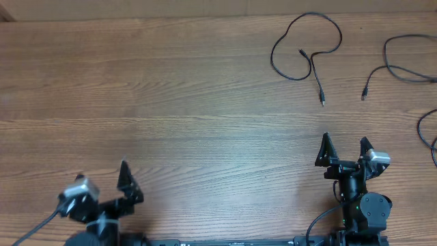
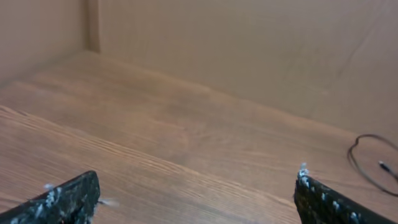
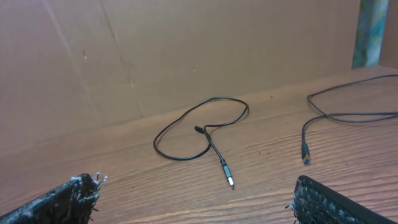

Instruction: Untangle cables

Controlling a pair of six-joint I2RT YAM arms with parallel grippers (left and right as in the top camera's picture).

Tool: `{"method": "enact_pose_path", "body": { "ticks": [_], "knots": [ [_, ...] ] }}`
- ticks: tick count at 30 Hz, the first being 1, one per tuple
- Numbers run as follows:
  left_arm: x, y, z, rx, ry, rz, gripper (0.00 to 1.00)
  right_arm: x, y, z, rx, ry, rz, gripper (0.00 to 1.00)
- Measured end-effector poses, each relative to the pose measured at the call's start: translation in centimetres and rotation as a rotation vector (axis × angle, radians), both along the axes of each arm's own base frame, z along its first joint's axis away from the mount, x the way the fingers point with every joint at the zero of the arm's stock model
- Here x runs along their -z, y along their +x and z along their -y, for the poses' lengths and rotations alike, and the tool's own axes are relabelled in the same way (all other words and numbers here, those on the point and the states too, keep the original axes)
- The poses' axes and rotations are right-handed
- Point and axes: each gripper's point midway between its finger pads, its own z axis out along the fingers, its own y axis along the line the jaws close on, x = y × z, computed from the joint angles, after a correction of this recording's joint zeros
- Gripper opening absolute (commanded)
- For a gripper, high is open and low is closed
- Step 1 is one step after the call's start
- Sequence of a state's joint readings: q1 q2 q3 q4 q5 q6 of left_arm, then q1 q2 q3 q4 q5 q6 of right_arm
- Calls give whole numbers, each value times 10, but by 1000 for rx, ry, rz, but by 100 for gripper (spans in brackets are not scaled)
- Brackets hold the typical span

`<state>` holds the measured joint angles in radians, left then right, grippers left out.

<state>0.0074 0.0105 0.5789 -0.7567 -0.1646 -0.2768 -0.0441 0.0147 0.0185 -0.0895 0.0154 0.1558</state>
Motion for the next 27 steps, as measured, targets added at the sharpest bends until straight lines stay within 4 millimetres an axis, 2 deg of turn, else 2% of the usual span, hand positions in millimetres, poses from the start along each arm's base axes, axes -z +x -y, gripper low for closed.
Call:
{"method": "enact_pose_path", "body": {
  "ticks": [9, 14, 27],
  "knots": [
    [42, 42, 2, 15, -2, 32, 100, 0, 0, 0, 0, 0, 0, 100],
    [64, 53, 2, 15, -3, 25, 100, 0, 0, 0, 0, 0, 0, 100],
    [95, 74, 8, 57, 37, 82, 99, 0, 0, 0, 0, 0, 0, 100]
  ]
}}
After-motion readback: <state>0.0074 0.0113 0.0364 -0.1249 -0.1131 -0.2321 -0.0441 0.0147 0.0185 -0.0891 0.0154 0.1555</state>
